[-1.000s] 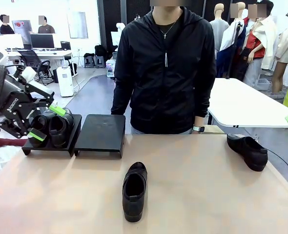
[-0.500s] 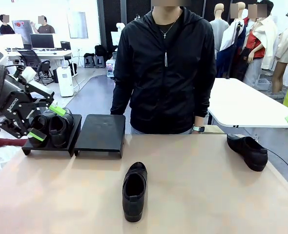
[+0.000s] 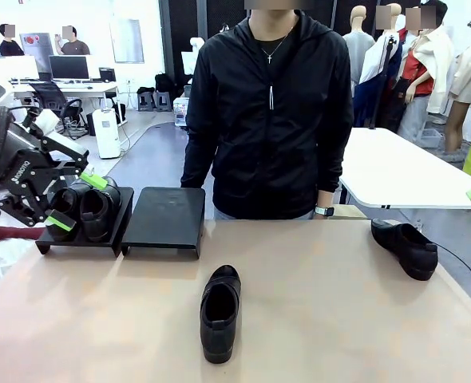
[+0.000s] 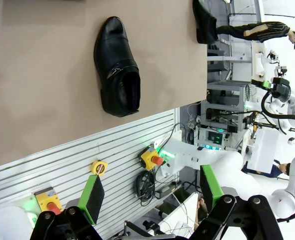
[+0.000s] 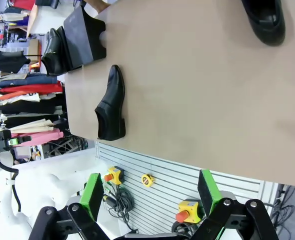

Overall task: Organize the shoes by placing them on the stand.
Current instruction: Place the Shoe from the middle of the table onto the Shoes Stand.

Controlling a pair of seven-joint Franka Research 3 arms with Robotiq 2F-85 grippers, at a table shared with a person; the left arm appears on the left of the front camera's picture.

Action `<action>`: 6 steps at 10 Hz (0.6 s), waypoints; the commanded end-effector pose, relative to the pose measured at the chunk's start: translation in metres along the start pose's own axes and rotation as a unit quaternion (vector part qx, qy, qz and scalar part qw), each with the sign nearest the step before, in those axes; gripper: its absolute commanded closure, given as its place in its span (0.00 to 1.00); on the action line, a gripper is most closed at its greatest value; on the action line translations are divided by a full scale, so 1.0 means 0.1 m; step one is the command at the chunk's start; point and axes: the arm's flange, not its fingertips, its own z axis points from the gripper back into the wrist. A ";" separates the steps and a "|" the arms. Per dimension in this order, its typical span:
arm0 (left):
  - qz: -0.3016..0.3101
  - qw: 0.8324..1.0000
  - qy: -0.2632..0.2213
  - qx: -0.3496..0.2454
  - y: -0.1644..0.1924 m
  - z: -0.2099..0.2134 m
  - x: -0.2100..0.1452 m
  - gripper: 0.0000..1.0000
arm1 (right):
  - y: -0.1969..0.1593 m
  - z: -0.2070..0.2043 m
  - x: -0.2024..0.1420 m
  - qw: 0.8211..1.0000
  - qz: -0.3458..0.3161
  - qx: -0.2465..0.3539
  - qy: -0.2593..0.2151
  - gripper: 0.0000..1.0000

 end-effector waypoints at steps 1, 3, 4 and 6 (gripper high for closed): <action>0.000 1.000 0.000 0.000 0.00 0.00 0.00 0.00 | -0.01 0.05 0.02 1.000 0.013 -0.005 0.006 0.00; 0.029 0.999 0.030 0.029 -0.70 -0.66 -0.38 0.00 | -0.01 0.05 0.02 1.000 0.013 -0.005 0.006 0.00; 0.076 0.992 0.030 0.100 -1.05 -1.13 -0.56 0.00 | -0.01 0.05 0.02 1.000 0.013 -0.005 0.006 0.00; 0.035 0.978 0.029 0.203 -1.53 -2.06 -0.40 0.00 | -0.01 0.05 0.02 1.000 0.013 -0.005 0.006 0.00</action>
